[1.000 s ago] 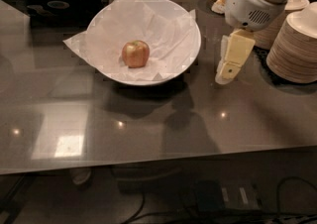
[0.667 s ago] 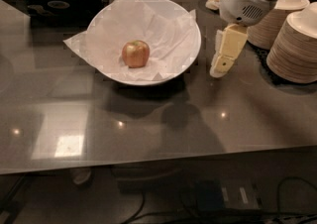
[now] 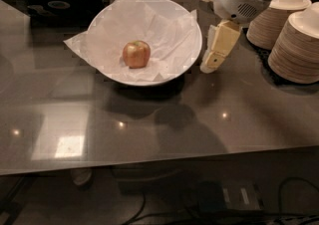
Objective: Pick apple from white bowl
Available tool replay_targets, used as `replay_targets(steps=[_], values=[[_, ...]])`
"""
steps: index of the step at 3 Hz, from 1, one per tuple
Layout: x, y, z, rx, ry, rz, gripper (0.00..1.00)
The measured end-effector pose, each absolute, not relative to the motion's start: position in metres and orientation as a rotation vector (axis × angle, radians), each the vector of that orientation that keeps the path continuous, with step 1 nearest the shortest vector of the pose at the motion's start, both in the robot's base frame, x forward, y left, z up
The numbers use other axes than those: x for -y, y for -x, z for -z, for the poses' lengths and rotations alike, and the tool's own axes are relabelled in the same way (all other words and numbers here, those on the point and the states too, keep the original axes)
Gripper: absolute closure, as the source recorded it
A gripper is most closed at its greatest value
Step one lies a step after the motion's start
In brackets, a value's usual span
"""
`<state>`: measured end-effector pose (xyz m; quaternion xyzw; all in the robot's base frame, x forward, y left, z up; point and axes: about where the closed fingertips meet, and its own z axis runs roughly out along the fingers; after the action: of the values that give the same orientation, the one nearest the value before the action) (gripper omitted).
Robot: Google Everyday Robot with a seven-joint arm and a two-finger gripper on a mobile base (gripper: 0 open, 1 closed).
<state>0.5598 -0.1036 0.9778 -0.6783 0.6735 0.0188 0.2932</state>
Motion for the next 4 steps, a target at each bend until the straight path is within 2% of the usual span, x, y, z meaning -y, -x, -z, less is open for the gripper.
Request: replay_targets(steps=[2, 3, 4], values=[[0.035, -0.588, -1.018, -1.389, 1.631, -0.359, 0.00], [0.012, -0.595, -1.024, -1.351, 1.637, -0.422, 0.00], [-0.010, -0.606, -1.013, -1.418, 1.711, -0.379, 0.00]])
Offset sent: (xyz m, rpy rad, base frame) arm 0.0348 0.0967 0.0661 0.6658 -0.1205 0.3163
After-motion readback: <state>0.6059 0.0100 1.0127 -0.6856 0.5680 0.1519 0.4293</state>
